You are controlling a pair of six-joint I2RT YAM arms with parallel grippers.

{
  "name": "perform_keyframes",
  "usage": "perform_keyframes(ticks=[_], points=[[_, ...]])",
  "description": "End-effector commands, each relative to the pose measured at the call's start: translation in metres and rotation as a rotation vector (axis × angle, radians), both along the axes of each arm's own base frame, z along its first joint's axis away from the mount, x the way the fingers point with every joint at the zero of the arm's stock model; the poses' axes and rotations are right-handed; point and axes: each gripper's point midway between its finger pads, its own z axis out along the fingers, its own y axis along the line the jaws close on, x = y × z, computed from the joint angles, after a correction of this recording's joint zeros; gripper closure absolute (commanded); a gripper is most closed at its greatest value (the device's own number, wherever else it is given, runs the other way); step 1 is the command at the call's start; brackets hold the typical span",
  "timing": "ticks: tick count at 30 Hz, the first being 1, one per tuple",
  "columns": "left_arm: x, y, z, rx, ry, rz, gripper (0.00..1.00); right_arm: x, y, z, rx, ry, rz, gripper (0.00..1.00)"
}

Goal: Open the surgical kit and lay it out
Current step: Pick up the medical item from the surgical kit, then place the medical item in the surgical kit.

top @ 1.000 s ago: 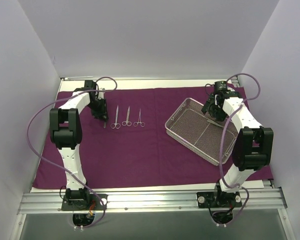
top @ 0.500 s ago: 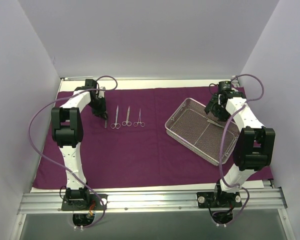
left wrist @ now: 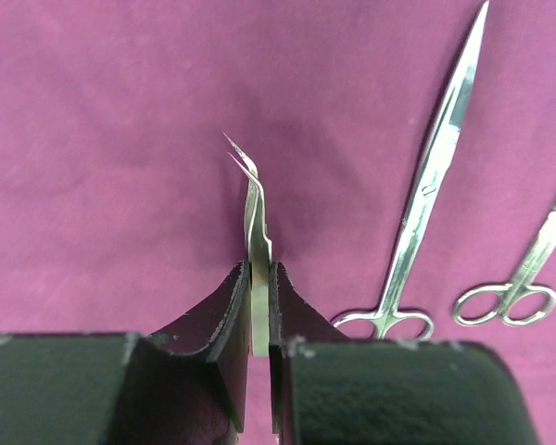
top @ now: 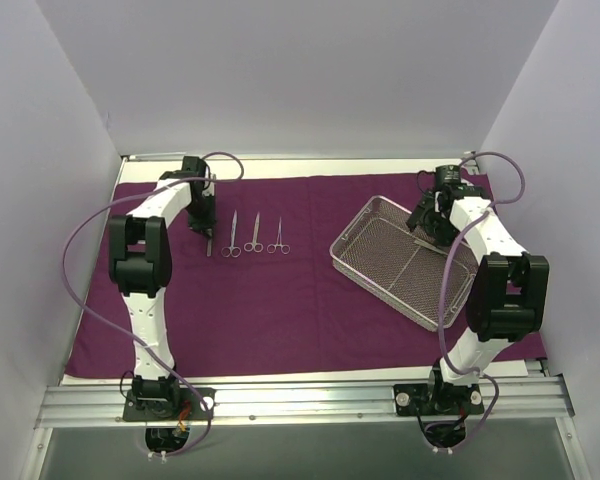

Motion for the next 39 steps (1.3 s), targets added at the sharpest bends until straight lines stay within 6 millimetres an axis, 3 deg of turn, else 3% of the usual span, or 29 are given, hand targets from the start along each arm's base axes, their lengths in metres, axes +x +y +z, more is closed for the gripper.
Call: perform_keyframes(ticks=[1,5,9,12,13,16,18,19,20,22,23,24,27,29,39], points=[[0.008,0.01,0.047,0.157,-0.099,0.042,0.98,-0.005,0.001,0.007,0.004,-0.014,0.002,0.38],[-0.001,0.016,0.048,0.25,-0.078,0.087,0.98,-0.007,0.003,0.007,0.012,-0.012,0.004,0.38],[-0.005,0.002,0.069,0.149,-0.117,0.061,0.98,-0.005,0.005,0.014,0.011,-0.022,0.028,0.36],[-0.01,-0.038,0.095,-0.101,-0.141,-0.07,0.98,0.003,0.02,0.027,0.048,-0.057,0.14,0.36],[-0.015,-0.06,0.105,-0.24,-0.144,-0.129,0.98,0.009,0.027,0.038,0.056,-0.083,0.173,0.36],[-0.028,-0.093,0.134,-0.439,-0.166,-0.202,0.98,0.02,0.058,0.064,0.089,-0.142,0.284,0.37],[-0.049,-0.12,0.154,-0.573,-0.161,-0.244,0.98,0.025,0.104,0.082,0.164,-0.202,0.42,0.38],[-0.048,-0.129,0.164,-0.619,-0.201,-0.272,0.98,0.027,0.121,0.089,0.184,-0.222,0.461,0.38],[-0.058,-0.144,0.173,-0.676,-0.193,-0.298,0.98,0.028,0.158,0.104,0.228,-0.263,0.552,0.39],[-0.068,-0.158,0.187,-0.748,-0.226,-0.351,0.98,0.03,0.195,0.108,0.31,-0.272,0.622,0.39],[-0.074,-0.164,0.192,-0.784,-0.222,-0.362,0.98,0.036,0.215,0.121,0.376,-0.314,0.626,0.4],[-0.082,-0.172,0.201,-0.81,-0.229,-0.39,0.98,0.029,0.241,0.125,0.438,-0.315,0.673,0.4],[-0.088,-0.182,0.208,-0.828,-0.254,-0.418,0.98,0.03,0.282,0.135,0.484,-0.337,0.724,0.41],[-0.094,-0.185,0.206,-0.831,-0.23,-0.42,0.98,0.027,0.296,0.126,0.488,-0.301,0.748,0.43],[-0.105,-0.188,0.215,-0.846,-0.24,-0.424,0.98,0.015,0.338,0.139,0.553,-0.335,0.848,0.39]])
